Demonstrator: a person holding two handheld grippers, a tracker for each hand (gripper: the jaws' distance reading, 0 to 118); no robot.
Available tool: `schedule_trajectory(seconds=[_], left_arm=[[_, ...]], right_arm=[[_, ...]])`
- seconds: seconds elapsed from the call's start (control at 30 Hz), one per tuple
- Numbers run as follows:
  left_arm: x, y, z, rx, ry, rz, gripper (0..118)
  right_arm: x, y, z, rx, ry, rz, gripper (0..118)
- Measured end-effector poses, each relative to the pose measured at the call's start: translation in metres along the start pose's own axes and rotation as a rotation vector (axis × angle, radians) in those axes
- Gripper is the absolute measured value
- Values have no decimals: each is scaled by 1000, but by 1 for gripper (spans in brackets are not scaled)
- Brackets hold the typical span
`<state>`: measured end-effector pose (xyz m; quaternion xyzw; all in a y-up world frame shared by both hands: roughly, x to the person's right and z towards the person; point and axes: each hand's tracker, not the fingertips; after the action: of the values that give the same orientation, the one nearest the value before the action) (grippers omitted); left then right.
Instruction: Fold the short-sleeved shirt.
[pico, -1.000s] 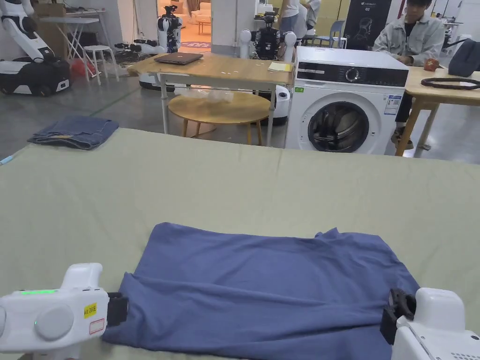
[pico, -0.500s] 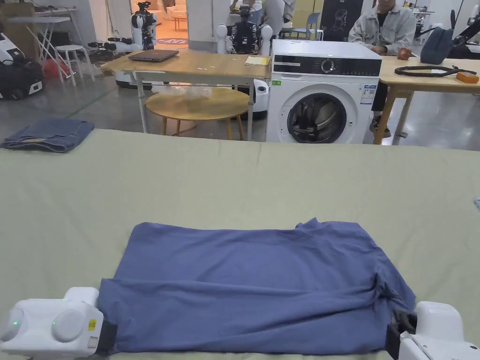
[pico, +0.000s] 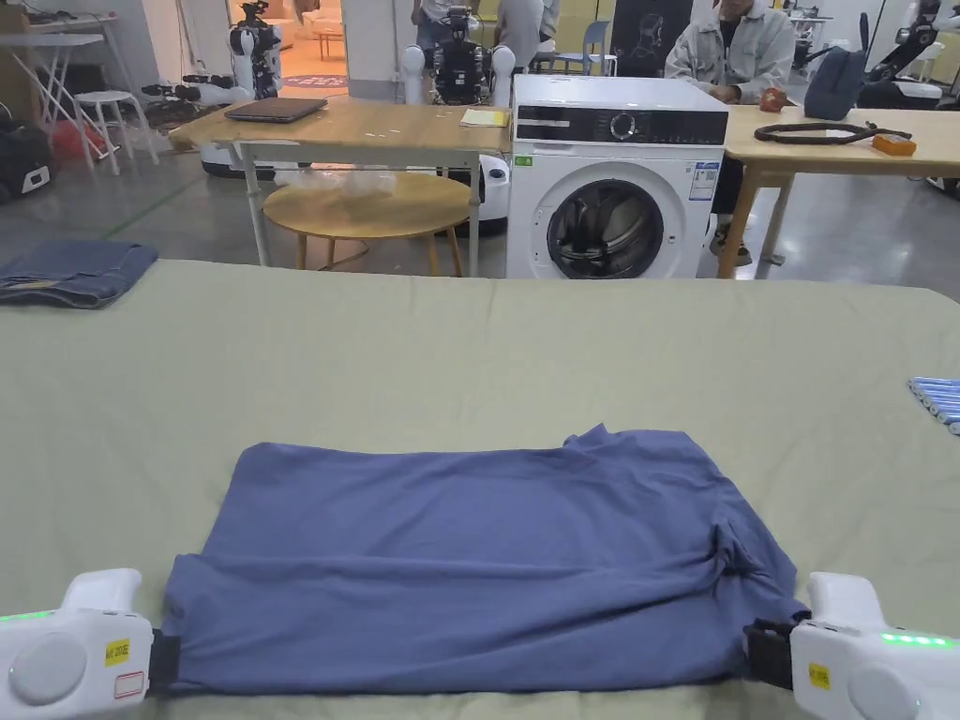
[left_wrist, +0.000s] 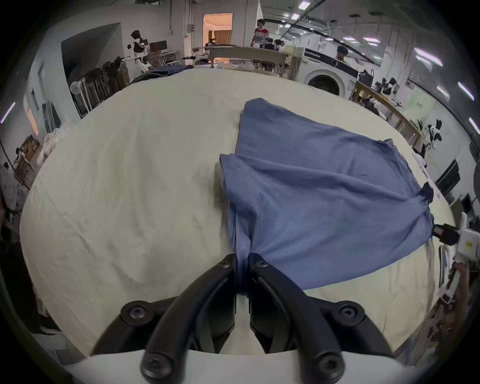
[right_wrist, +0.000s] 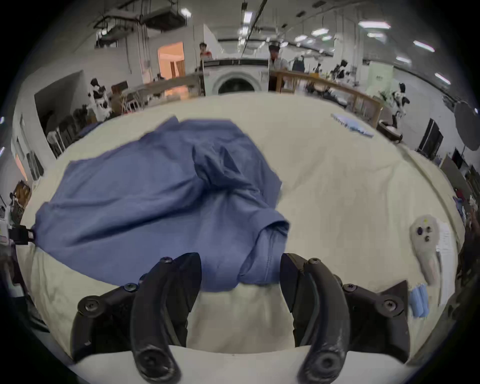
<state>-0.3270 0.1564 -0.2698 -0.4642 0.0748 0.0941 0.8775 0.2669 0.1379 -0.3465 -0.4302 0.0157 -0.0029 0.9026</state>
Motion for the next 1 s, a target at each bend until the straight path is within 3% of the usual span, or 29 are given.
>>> schedule_trajectory(seconds=[0.07, 0.13, 0.2, 0.23, 0.27, 0.37, 0.5, 0.63, 1.0], left_arm=[[0, 0, -2, 9, 4, -7, 2], [-1, 1, -5, 9, -1, 0, 2], [-1, 1, -6, 6, 0, 3, 2], [-2, 1, -7, 10, 1, 2, 2], [-1, 1, -7, 19, 0, -3, 2], [-4, 1, -7, 31, -1, -2, 2], [-5, 5, 12, 54, -19, 5, 2], [-7, 9, 29, 91, -41, 1, 2], [-25, -39, 91, 78, -42, -42, 2]], right_arm=[[3, 4, -21, -76, 37, -5, 66], [-2, 6, -30, -101, 10, 24, 64], [-8, 7, -26, -65, 5, 66, 43], [-10, 9, -24, -63, 26, 79, 16], [-12, 11, -22, -65, 56, 76, 6], [-20, 12, -14, -62, 27, 94, 6], [-14, 13, 11, -21, 45, 36, 6], [-12, 15, 47, 22, 53, 42, 6], [-9, -38, 122, 8, 18, 116, 6]])
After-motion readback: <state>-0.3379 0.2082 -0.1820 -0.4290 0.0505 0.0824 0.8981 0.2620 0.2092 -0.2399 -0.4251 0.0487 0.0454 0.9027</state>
